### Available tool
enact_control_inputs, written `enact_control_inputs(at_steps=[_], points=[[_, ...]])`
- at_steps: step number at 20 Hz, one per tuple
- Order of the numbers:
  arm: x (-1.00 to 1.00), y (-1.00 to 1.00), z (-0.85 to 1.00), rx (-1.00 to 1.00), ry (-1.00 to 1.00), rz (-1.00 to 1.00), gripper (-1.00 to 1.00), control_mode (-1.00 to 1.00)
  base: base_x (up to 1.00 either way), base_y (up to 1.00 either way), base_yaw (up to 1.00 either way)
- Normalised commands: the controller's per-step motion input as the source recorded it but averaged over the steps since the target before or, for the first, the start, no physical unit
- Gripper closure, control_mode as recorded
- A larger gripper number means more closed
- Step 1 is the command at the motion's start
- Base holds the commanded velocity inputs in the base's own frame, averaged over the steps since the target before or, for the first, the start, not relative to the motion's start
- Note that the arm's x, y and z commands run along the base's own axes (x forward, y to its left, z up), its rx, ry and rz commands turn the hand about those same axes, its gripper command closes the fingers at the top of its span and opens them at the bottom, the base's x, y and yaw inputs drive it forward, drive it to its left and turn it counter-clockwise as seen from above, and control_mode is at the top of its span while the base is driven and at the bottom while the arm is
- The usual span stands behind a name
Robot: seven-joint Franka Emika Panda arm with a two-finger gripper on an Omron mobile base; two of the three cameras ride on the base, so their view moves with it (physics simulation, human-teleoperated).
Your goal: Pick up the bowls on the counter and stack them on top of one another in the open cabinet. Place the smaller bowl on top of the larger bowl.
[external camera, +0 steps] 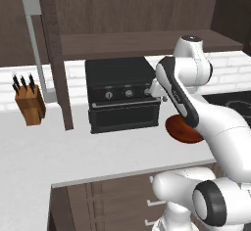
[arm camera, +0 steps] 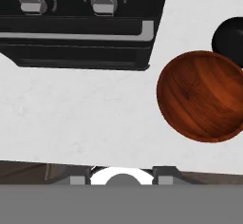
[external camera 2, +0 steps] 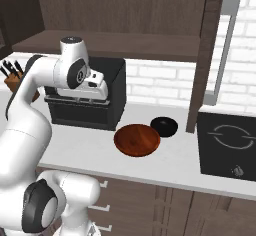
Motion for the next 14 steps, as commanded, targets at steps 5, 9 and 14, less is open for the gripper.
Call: enact_control_inputs(at_steps=[5, 9, 14], points=[[-0.17, -0.02, 0.00, 0.00, -0.01, 0.00, -1.00, -1.00, 0.00, 0.00, 0.00], [-0.30, -0.13, 0.00, 0.01, -0.07, 0.00, -1.00, -1.00, 0.00, 0.00, 0.00], [-0.43, -0.49, -0.03, 0.00, -0.02, -0.03, -1.00, -1.00, 0.00, 0.00, 0.00]])
